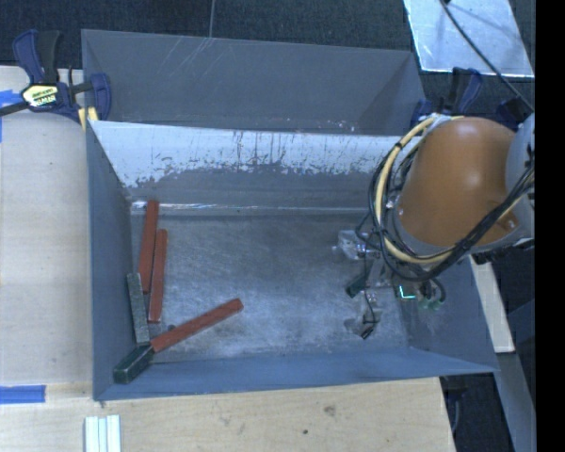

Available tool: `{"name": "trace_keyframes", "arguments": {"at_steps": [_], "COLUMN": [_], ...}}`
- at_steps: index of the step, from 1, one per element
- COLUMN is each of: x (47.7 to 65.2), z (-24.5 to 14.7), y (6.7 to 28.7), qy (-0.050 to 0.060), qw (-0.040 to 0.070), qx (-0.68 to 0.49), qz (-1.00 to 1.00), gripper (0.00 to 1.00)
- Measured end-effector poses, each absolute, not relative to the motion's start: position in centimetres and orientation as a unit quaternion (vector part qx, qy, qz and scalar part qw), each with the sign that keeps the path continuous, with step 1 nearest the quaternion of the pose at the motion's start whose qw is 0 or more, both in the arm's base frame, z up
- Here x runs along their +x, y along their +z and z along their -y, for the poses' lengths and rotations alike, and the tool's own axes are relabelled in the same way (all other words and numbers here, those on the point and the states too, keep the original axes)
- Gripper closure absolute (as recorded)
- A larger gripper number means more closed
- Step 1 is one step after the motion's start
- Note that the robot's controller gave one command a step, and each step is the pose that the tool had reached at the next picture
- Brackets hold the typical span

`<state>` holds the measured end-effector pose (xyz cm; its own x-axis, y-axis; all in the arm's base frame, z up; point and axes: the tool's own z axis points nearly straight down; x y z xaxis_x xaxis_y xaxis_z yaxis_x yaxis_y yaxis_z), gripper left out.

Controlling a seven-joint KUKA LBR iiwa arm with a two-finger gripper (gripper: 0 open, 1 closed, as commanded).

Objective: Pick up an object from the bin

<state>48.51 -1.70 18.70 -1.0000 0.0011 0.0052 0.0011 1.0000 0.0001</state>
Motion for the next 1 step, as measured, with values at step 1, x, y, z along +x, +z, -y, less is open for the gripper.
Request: {"name": "trace_keyframes", "arguments": {"at_steps": [1], "x": [55.56], "z": [5.31], "y": [8.52], "qy": [0.000], "qw": [-0.002], "qx": [0.194], "qz": [0.981], "gripper": [0.00]}}
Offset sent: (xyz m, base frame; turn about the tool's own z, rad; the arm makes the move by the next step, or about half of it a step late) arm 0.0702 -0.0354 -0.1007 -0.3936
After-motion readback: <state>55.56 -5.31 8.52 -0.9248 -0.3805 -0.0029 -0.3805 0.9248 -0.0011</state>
